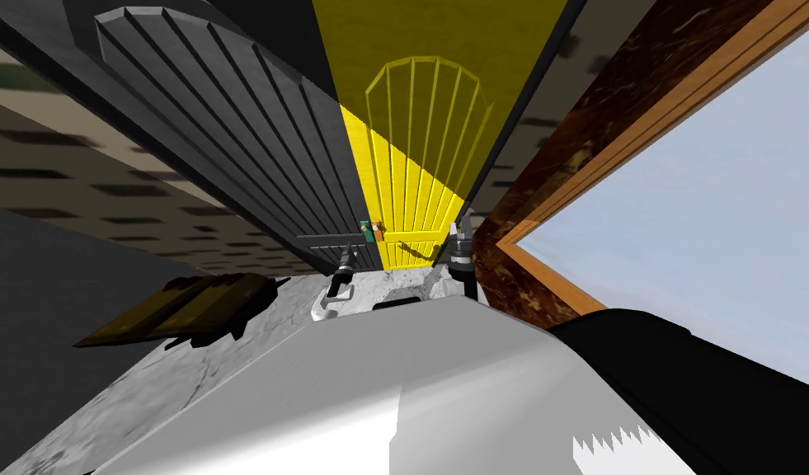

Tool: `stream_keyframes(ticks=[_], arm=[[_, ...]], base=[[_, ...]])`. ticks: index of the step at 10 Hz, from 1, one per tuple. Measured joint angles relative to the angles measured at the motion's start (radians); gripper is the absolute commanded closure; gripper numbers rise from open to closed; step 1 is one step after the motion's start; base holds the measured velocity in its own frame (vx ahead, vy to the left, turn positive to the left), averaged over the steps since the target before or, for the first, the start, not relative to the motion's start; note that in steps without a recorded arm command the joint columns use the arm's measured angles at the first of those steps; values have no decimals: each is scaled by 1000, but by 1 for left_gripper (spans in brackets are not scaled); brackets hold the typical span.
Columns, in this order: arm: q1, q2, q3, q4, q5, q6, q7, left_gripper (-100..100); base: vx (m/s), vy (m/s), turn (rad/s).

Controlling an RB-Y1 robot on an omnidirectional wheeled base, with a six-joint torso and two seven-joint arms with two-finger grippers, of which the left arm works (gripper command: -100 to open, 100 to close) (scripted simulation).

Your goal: Pull the door open

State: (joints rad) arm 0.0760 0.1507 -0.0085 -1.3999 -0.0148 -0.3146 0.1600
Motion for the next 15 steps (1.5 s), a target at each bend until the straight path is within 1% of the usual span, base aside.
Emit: stream_keyframes(ticks=[1, 3, 5, 6, 7, 8, 9, 10, 11, 12, 13, 14, 15], arm=[[-14, -2, -1, 24, 0, 2, -2, -100], [-40, 7, -4, 72, 6, 6, 3, -100], [-52, 9, -10, 93, 8, 17, 5, -100], [-53, 9, -10, 94, 8, 18, 5, -100], [-52, 22, 7, 127, 13, 4, 7, -100], [-36, 33, 27, 126, 16, 6, 7, -100], [-45, 54, 43, 149, 23, 9, 15, -100], [-28, 76, 58, 153, 31, 7, 25, -100], [-21, 97, 75, 166, 37, 3, 33, -100], [-20, 108, 96, 182, 42, 2, 35, -100], [-15, 123, 114, 200, 48, -4, 39, -100], [-23, 145, 131, 238, 55, -21, 48, -100], [-22, 159, 144, 241, 62, -21, 56, -100]], base=[[185, 30, -58], [192, 13, -62], [145, 1, -29], [-37, 29, 90], [-94, 33, 61], [-84, 26, 17], [-63, 20, 7], [-45, 7, 8], [-14, -3, -12], [29, -8, -41], [75, -21, -64], [130, -28, -145], [171, 0, -208]])
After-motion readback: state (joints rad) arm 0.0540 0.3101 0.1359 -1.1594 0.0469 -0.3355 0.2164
